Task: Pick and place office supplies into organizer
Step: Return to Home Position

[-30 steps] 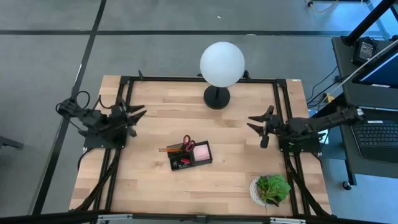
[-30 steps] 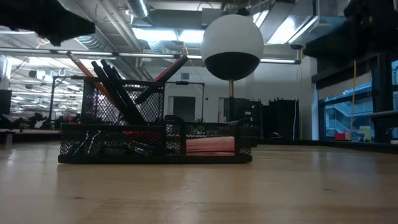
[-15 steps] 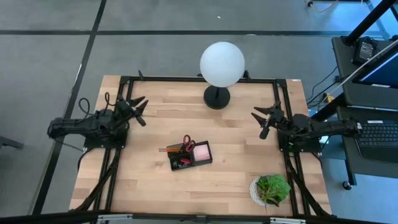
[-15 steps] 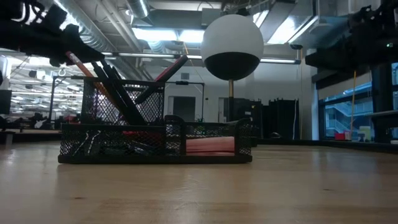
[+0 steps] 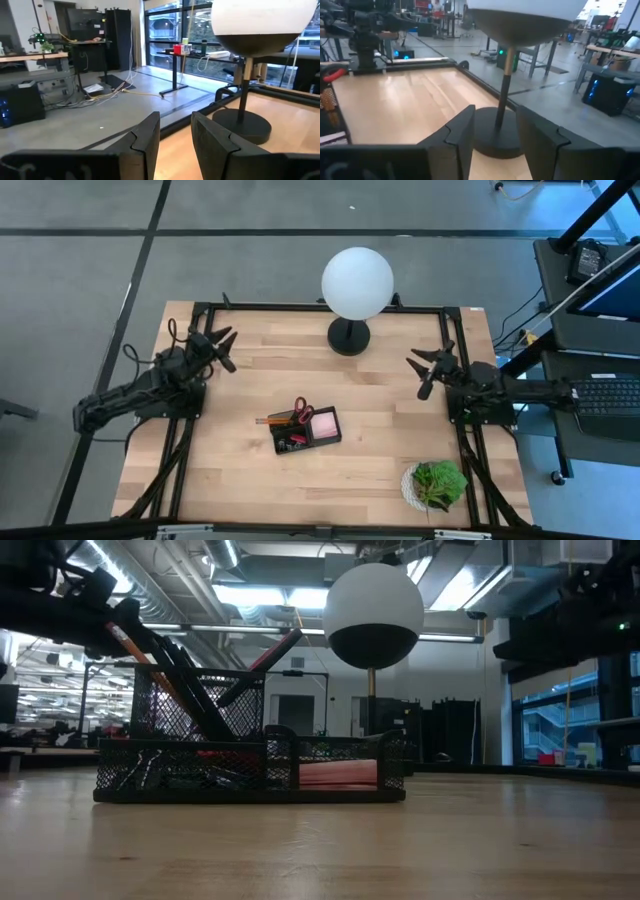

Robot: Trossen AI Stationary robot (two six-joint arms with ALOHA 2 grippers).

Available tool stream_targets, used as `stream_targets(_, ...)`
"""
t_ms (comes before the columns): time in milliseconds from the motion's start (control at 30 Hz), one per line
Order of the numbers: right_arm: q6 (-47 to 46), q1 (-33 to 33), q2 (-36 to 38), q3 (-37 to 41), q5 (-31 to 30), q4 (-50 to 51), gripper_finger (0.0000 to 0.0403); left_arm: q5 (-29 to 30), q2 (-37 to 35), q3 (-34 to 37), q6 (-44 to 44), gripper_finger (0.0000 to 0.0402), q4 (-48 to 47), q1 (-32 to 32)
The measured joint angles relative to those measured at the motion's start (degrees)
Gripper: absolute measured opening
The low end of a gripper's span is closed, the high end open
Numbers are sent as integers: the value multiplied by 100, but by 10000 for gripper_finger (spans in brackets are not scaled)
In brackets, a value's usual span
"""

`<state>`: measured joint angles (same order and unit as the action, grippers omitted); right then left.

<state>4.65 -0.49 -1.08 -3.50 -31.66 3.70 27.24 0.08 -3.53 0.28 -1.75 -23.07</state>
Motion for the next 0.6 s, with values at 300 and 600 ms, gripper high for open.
stream_targets(300,277,-107,50,314,287,-850,145,-826,4,5,-206,106,-122,-702)
stream_targets(600,442,-109,50,314,280,-852,145,-975,5,223,-365,106,258,-794)
